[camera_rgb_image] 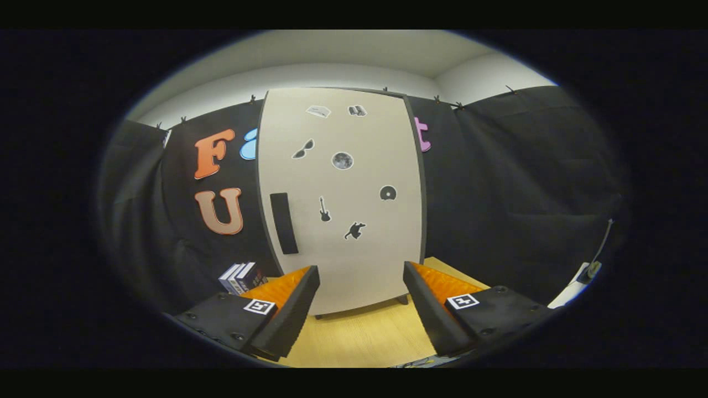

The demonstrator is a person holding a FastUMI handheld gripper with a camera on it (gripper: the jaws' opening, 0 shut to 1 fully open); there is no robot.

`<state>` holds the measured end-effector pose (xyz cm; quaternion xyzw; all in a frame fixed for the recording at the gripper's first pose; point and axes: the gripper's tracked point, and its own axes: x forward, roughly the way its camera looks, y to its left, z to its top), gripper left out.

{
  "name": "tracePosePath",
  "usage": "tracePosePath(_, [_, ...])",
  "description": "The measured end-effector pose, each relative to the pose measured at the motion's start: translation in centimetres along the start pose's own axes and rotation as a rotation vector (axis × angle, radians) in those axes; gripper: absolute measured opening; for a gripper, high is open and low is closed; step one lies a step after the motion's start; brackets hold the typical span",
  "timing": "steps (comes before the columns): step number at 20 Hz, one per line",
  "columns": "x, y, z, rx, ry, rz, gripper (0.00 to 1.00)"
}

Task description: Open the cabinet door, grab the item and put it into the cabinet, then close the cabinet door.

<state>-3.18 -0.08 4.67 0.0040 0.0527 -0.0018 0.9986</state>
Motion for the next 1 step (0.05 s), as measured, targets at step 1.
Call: tracePosePath(1, [-0.18,0.05,0.01,0.000,-0.001,0.001,0.98])
